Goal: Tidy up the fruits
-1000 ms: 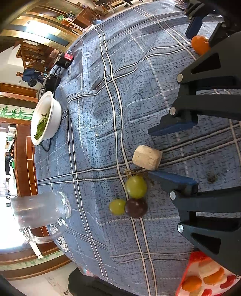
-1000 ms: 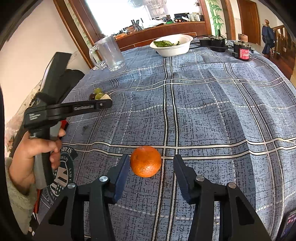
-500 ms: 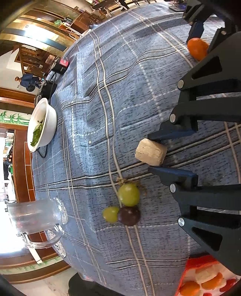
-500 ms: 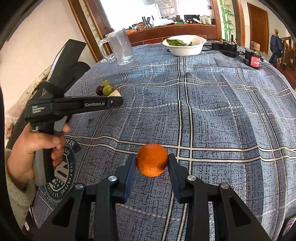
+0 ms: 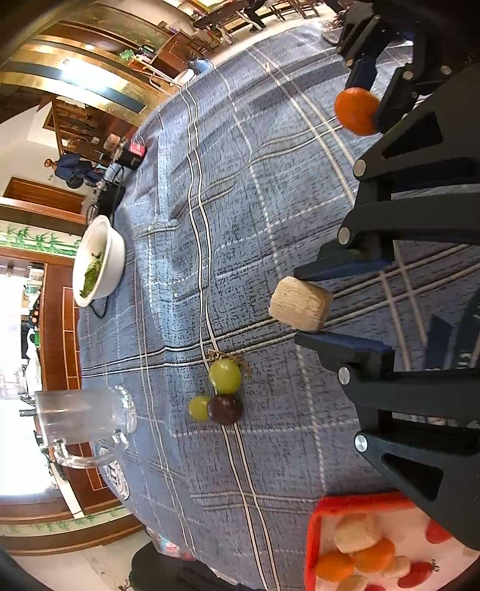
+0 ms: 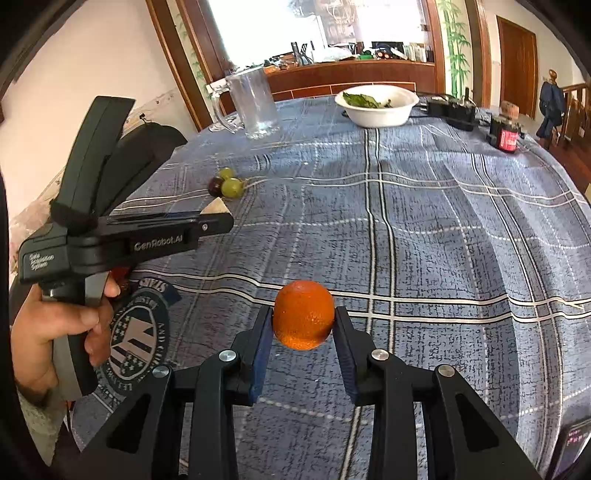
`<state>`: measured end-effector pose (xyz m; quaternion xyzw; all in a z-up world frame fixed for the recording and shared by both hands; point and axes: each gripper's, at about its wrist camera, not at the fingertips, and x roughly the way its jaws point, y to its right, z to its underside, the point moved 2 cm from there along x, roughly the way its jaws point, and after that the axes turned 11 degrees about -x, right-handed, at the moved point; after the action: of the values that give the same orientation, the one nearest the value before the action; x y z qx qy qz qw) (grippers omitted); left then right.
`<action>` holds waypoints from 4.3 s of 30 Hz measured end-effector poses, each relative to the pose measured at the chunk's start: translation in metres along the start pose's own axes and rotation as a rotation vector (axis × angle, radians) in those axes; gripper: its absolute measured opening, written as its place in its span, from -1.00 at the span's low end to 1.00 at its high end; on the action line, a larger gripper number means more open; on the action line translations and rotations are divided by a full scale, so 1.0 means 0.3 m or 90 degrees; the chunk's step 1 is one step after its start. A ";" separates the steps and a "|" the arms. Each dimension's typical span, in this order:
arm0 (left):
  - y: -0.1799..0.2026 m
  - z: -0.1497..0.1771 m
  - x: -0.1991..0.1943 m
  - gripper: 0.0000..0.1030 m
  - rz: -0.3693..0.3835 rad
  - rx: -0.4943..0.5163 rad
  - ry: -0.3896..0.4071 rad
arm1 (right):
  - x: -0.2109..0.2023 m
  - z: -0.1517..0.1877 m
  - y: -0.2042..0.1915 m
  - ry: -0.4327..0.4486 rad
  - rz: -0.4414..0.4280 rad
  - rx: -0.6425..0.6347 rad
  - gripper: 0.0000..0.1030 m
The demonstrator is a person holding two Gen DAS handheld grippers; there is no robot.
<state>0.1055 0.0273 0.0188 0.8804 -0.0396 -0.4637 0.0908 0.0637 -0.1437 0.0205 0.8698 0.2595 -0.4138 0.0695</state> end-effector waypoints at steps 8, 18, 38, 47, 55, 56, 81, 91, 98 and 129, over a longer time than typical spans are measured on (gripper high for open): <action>-0.050 0.054 -0.175 -0.52 -0.001 0.008 0.050 | -0.030 0.001 -0.060 0.007 0.001 -0.015 -0.34; -0.148 0.139 -0.323 -0.52 -0.002 -0.030 0.089 | -0.058 -0.003 -0.130 0.018 -0.007 -0.032 -0.35; -0.235 0.238 -0.503 -0.52 -0.004 -0.057 0.134 | -0.133 0.005 -0.302 0.050 -0.050 -0.051 -0.35; -0.330 0.296 -0.579 -0.51 -0.021 -0.095 0.147 | -0.133 -0.016 -0.417 0.054 -0.106 -0.072 -0.35; -0.428 0.323 -0.639 -0.51 -0.041 -0.127 0.160 | -0.137 -0.042 -0.499 0.053 -0.135 -0.094 -0.35; -0.443 0.326 -0.648 -0.51 -0.046 -0.131 0.163 | -0.138 -0.047 -0.508 0.054 -0.138 -0.098 -0.35; -0.785 0.301 -0.517 -0.51 -0.125 -0.191 0.096 | 0.135 -0.180 -0.864 -0.029 -0.289 -0.196 -0.36; -0.849 0.265 -0.388 -0.51 -0.151 -0.200 0.021 | 0.219 -0.133 -0.973 -0.070 -0.290 -0.244 -0.36; -0.859 0.240 -0.324 -0.51 -0.169 -0.195 -0.015 | 0.256 -0.107 -1.014 -0.089 -0.278 -0.268 -0.36; -0.829 0.270 -0.388 0.48 -0.172 -0.217 0.026 | 0.139 -0.080 -0.923 -0.058 -0.281 -0.214 0.22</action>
<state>-0.0308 0.2793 0.0192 0.8589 0.1591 -0.4538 0.1762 -0.0389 0.1177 0.0305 0.7490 0.5041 -0.4090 0.1326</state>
